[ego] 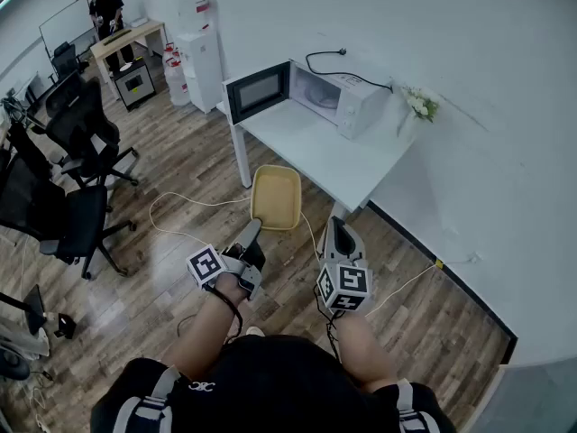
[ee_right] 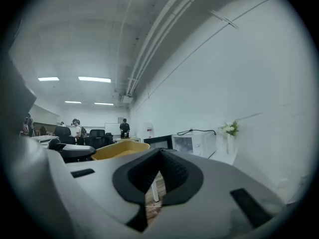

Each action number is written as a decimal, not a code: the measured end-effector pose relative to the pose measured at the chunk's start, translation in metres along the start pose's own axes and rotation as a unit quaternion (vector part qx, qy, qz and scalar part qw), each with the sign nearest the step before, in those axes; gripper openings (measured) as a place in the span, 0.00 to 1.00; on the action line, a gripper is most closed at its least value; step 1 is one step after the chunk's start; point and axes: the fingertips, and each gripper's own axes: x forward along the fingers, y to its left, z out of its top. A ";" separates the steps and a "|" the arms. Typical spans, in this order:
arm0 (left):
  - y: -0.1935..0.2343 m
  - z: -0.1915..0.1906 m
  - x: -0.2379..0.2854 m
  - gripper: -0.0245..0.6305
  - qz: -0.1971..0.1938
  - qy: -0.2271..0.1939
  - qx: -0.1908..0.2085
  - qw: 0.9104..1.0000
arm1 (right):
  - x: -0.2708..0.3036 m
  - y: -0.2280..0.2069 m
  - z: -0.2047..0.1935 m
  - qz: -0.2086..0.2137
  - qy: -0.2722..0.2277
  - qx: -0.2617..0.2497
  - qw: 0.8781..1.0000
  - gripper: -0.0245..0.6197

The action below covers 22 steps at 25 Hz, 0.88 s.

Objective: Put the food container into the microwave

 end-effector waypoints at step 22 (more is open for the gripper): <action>0.006 0.047 -0.012 0.37 -0.012 0.015 0.000 1.000 | 0.033 0.053 -0.015 0.001 0.012 0.003 1.000 0.05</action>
